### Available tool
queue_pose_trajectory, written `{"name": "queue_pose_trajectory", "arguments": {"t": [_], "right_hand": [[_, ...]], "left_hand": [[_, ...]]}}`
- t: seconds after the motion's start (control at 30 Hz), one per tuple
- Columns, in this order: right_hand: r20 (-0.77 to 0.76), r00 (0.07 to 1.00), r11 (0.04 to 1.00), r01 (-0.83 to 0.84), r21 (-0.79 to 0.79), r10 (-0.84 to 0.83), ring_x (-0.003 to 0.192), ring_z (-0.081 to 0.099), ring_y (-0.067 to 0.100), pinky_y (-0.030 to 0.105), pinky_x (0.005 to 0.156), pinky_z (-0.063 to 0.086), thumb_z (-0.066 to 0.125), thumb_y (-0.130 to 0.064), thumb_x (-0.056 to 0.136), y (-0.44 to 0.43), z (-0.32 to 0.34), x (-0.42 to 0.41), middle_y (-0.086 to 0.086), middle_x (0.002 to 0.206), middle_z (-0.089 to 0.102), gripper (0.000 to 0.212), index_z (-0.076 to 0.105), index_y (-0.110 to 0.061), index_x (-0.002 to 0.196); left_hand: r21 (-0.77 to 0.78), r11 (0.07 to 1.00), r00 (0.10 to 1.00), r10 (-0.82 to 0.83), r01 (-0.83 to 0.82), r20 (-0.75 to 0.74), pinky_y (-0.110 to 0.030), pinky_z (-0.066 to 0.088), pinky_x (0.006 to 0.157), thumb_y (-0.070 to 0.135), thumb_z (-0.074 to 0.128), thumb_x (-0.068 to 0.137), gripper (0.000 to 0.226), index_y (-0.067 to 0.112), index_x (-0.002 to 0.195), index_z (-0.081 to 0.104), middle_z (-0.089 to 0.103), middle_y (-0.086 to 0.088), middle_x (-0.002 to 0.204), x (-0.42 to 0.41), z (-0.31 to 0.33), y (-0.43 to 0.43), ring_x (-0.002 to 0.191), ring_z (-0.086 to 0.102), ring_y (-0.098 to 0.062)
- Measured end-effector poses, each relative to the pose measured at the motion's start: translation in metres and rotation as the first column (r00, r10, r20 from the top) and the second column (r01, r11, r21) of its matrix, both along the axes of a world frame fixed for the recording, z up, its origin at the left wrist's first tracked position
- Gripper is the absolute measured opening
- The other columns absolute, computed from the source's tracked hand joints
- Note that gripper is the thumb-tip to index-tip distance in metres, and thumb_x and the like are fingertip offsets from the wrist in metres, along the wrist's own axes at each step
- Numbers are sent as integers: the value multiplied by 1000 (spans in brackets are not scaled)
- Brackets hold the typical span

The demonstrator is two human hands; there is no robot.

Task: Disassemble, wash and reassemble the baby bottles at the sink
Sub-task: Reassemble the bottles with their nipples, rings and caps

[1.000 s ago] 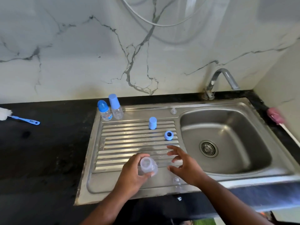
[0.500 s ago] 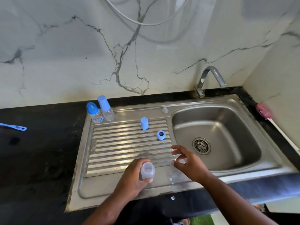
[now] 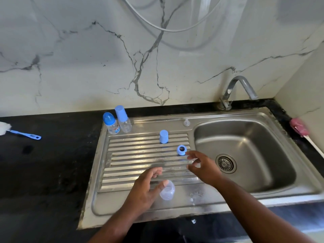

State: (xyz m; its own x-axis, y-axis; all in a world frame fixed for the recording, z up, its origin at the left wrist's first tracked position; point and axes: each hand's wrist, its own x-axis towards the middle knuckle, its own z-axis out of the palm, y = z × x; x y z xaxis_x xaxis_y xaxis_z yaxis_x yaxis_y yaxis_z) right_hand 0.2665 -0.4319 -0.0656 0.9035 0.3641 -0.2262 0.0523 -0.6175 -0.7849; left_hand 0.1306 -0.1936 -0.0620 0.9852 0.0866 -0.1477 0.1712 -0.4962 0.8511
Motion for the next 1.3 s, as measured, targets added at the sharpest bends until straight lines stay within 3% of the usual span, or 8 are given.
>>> {"name": "queue_pose_trajectory", "arguments": {"t": [0.1, 0.27, 0.5, 0.67, 0.8, 0.93, 1.1, 1.3], "right_hand": [[54, 998, 995, 15, -96, -9, 93, 62, 12, 16, 79, 42, 72, -15, 88, 15, -6, 23, -10, 120, 64, 46, 62, -30, 131], [87, 995, 953, -18, -302, 47, 136, 42, 24, 33, 108, 38, 66, -10, 87, 38, -19, 53, 3, 146, 49, 66, 48, -25, 149], [99, 986, 903, -79, -423, 133, 131, 43, 22, 37, 102, 47, 62, -11, 91, 47, -36, 59, -3, 141, 50, 58, 52, -28, 145], [77, 996, 979, 65, -192, -51, 107, 62, 18, 32, 89, 52, 73, -31, 89, 48, -33, 52, -3, 121, 64, 46, 60, -27, 132], [-197, 970, 980, 164, 114, -139, 82, 64, 13, 34, 71, 53, 69, -45, 93, 51, -10, 29, -4, 91, 72, 22, 69, -27, 104], [-457, 888, 914, 220, 340, -44, 81, 64, 17, 34, 66, 48, 56, -46, 101, 46, 11, -2, 8, 97, 78, 37, 74, -14, 106], [-529, 848, 872, 233, 431, 35, 85, 63, 24, 35, 70, 47, 46, -42, 106, 43, 25, -27, 17, 104, 76, 46, 72, -4, 112], [-553, 832, 839, 265, 474, 50, 83, 63, 27, 36, 70, 46, 49, -43, 105, 33, 30, -31, 19, 96, 74, 47, 73, -4, 110]], "left_hand": [[-18, 999, 1000, 27, -26, 10, -30, 51, 101, 76, 54, 85, 58, 41, 132, 55, 61, 24, 127, 1, 3, 5, 122, 53, 5], [-41, 997, 998, 63, -63, 7, -28, 55, 94, 58, 61, 92, 46, 37, 133, 57, 62, 22, 126, -1, 5, 11, 122, 54, 5], [-12, 996, 996, 84, -84, 27, -19, 49, 97, 54, 60, 93, 45, 36, 134, 56, 62, 24, 127, -5, 11, 18, 120, 54, 8], [15, 996, 995, 86, -87, 49, -23, 47, 101, 45, 65, 96, 38, 37, 132, 57, 62, 24, 125, -5, 11, 22, 121, 54, 6], [42, 997, 995, 57, -61, 79, -20, 46, 99, 39, 70, 93, 42, 38, 133, 56, 61, 24, 125, 2, 15, 18, 121, 53, 5], [40, 999, 991, 9, -15, 131, -22, 47, 100, 34, 76, 90, 50, 36, 135, 54, 60, 22, 128, 12, 22, 6, 121, 55, -2], [31, 998, 980, -57, 52, 189, -22, 47, 100, 32, 82, 85, 65, 37, 141, 49, 55, 23, 132, 25, 29, -11, 124, 53, -4], [49, 994, 963, -102, 93, 250, -18, 46, 98, 24, 82, 84, 59, 32, 136, 56, 58, 20, 129, 39, 33, -20, 124, 56, -8]]}}
